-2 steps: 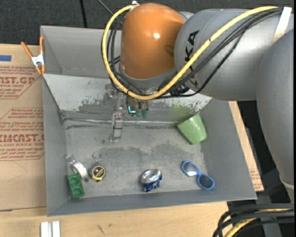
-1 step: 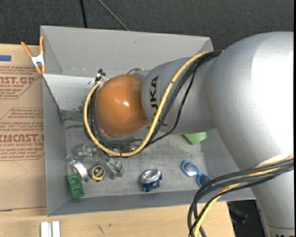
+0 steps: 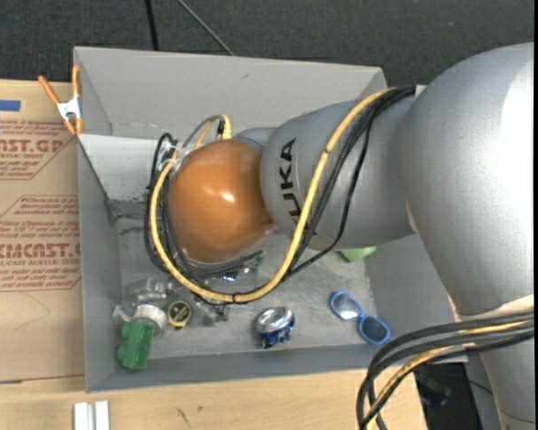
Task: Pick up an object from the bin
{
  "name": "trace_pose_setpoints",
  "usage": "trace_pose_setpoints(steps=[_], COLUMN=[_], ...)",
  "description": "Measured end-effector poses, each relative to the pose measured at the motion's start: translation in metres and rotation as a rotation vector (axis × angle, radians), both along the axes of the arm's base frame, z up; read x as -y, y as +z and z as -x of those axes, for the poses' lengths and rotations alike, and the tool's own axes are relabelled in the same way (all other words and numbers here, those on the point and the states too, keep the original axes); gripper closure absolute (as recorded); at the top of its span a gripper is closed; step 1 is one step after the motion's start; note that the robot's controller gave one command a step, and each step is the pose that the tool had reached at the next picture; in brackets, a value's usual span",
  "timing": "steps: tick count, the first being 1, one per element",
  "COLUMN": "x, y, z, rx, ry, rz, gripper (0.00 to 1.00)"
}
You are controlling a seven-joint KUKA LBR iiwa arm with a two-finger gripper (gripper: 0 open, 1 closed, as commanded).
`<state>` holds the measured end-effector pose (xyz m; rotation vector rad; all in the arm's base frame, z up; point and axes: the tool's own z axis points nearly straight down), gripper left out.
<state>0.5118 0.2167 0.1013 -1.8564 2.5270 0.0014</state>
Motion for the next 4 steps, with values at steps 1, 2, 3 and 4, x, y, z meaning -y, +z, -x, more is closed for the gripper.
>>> trace_pose_setpoints(steps=[1,2,3,4], x=[0.011,-0.024,-0.029,-0.028], y=[-0.002,-0.033,-0.032,-0.032], z=[0.000,-0.005,0.026,0.025], rx=[-0.003,-0.005,-0.005,-0.003], ry=[0.077,0.108,0.478,0.475], rz=[0.002,0.002,0.003,0.001], gripper=[0.00,0.00,0.00,1.00])
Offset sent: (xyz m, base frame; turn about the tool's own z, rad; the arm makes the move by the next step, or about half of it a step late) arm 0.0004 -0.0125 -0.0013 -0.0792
